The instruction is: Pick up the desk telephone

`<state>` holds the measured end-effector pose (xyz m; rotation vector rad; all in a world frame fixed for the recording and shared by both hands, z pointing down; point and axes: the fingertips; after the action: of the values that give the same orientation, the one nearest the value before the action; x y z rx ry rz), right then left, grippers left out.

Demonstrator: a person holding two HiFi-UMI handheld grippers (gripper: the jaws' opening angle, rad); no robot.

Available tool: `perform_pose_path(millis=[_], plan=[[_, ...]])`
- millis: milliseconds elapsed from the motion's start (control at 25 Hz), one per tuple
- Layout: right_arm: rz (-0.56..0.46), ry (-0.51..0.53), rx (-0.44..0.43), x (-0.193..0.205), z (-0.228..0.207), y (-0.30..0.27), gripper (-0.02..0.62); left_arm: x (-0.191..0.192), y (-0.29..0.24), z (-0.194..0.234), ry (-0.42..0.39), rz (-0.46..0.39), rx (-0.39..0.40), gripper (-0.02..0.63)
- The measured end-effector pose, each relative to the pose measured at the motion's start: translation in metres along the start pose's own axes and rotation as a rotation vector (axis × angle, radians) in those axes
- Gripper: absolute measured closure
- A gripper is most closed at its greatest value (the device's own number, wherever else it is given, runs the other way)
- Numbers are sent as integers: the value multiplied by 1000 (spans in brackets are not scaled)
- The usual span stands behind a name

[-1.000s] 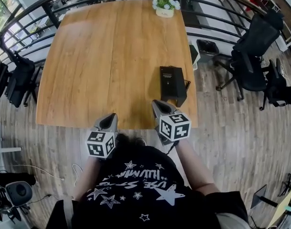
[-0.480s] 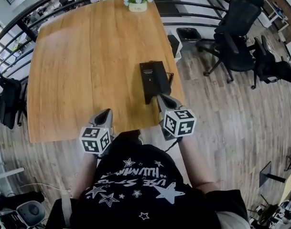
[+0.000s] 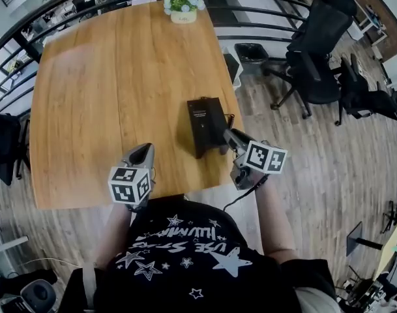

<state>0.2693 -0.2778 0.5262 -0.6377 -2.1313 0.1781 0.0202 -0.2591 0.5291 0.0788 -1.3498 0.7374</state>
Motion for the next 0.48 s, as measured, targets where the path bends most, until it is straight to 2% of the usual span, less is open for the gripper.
perform_pose_path(millis=[40, 120, 480], plan=[[17, -52, -15, -1, -1, -4, 431, -1, -3, 2, 3, 3, 2, 606], [50, -110, -19, -2, -7, -12, 419, 0, -9, 4, 8, 13, 11, 607], [144, -190, -2, -2, -26, -41, 403, 7, -29, 14, 30, 59, 34, 607]])
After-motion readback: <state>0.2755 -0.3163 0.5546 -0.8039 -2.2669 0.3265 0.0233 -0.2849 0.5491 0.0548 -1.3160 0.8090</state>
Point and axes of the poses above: the fingertips, and each gripper's own axes: y backward along the fingers, z to its left, x out of its underside, and after that the axes turned 14 degrees about -z, right-handed
